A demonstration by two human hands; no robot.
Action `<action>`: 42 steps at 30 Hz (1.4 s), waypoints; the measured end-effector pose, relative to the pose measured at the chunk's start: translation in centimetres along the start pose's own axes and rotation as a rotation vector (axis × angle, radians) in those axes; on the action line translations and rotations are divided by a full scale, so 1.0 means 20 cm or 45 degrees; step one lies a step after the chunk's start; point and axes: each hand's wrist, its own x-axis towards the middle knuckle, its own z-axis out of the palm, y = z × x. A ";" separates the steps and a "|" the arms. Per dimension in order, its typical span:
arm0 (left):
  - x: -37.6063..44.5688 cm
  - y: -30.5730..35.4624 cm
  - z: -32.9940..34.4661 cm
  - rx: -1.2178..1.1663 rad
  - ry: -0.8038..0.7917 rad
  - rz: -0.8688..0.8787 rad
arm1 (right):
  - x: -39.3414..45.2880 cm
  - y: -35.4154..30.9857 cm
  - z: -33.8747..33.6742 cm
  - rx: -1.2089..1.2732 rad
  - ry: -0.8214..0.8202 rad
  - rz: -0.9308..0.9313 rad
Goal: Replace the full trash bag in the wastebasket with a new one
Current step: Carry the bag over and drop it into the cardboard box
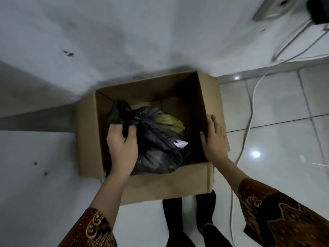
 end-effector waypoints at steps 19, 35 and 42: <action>0.35 -0.48 0.49 0.672 -0.448 0.042 | 0.05 0.11 0.13 0.089 0.046 -0.130; 0.09 0.05 -0.09 0.972 -0.824 -0.030 | -0.17 -0.24 -0.39 -0.295 -0.337 0.003; -0.17 0.67 -0.69 0.879 -0.754 0.083 | -0.52 -0.75 -1.03 -0.295 -0.355 -0.210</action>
